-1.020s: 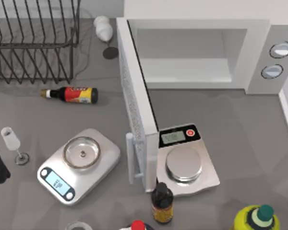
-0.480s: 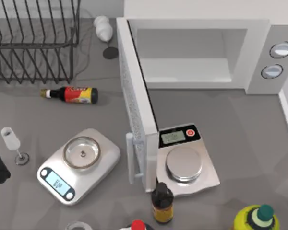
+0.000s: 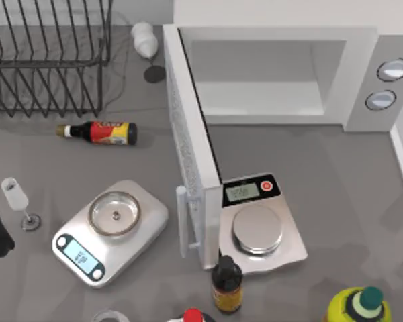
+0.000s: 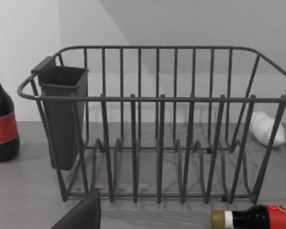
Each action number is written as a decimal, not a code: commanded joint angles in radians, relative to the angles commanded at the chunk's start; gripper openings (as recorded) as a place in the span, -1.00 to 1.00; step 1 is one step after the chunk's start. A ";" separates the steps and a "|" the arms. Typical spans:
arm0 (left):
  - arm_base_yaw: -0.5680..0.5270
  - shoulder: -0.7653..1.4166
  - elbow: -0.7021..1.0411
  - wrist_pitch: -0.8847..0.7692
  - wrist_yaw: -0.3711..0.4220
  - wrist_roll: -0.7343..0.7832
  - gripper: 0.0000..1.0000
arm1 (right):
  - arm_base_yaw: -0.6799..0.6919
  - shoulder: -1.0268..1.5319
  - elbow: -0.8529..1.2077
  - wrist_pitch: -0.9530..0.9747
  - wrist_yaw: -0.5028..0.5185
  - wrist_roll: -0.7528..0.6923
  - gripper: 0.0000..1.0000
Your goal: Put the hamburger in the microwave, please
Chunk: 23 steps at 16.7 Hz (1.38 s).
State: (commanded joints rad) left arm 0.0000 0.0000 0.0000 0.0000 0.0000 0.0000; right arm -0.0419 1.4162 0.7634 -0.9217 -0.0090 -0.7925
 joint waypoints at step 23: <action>0.000 0.000 0.000 0.000 0.000 0.000 1.00 | 0.274 0.334 0.276 0.492 0.258 0.415 -1.00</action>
State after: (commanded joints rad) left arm 0.0000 0.0000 0.0000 0.0000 0.0000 0.0000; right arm 0.2325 1.7498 1.0392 -0.4295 0.2490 -0.3772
